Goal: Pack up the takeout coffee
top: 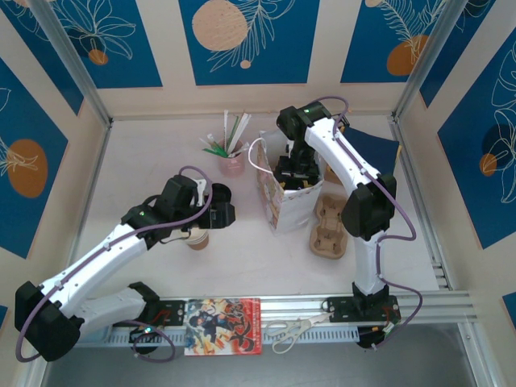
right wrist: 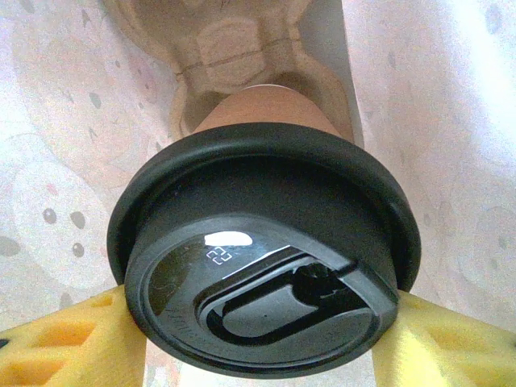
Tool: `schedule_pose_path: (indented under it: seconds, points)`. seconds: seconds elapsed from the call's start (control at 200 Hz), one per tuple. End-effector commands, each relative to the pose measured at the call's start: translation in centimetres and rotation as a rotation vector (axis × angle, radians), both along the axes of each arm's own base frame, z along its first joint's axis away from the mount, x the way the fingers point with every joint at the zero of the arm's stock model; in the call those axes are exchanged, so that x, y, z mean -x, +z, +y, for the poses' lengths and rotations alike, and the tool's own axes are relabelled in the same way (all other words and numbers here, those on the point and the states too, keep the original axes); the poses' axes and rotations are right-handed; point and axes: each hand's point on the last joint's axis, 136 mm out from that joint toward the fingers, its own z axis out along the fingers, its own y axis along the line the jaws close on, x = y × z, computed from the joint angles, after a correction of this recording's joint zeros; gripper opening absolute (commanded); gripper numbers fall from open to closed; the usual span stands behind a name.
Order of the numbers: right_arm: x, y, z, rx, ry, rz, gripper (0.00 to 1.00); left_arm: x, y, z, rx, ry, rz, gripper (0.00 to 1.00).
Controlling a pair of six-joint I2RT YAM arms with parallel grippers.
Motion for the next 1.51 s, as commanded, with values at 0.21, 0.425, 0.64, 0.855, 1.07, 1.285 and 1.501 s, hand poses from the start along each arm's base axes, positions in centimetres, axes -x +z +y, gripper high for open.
schedule_pose_path:
  seconds: [0.21, 0.425, 0.64, 0.855, 1.07, 1.285, 1.501]
  points:
    - [2.8, 1.1, -0.6, 0.004, 0.007, 0.083, 0.64, -0.2, 0.5, -0.1, 0.007, -0.012, -0.010, 1.00]
    - [2.8, 1.3, -0.5, -0.005, 0.006, 0.082, 0.64, -0.2, 0.5, 0.0, 0.007, -0.009, -0.009, 1.00]
    - [2.9, 1.5, -0.5, -0.006, 0.003, 0.075, 0.64, -0.2, 0.4, 0.0, 0.010, -0.008, -0.006, 1.00]
    - [2.5, 2.2, -0.6, -0.008, -0.001, 0.046, 0.64, -0.1, 0.3, -0.1, 0.010, -0.009, -0.002, 1.00]
    - [2.1, 3.6, -0.7, -0.009, -0.009, -0.002, 0.64, -0.2, 0.2, -0.1, 0.011, -0.010, -0.001, 1.00]
    - [1.9, 4.8, -0.5, 0.000, 0.006, -0.050, 0.64, -0.3, 0.1, -0.2, 0.011, -0.013, 0.001, 1.00]
    - [1.6, 6.1, -0.1, -0.006, 0.008, -0.101, 0.64, -0.3, 0.2, -0.5, 0.014, -0.018, 0.006, 1.00]
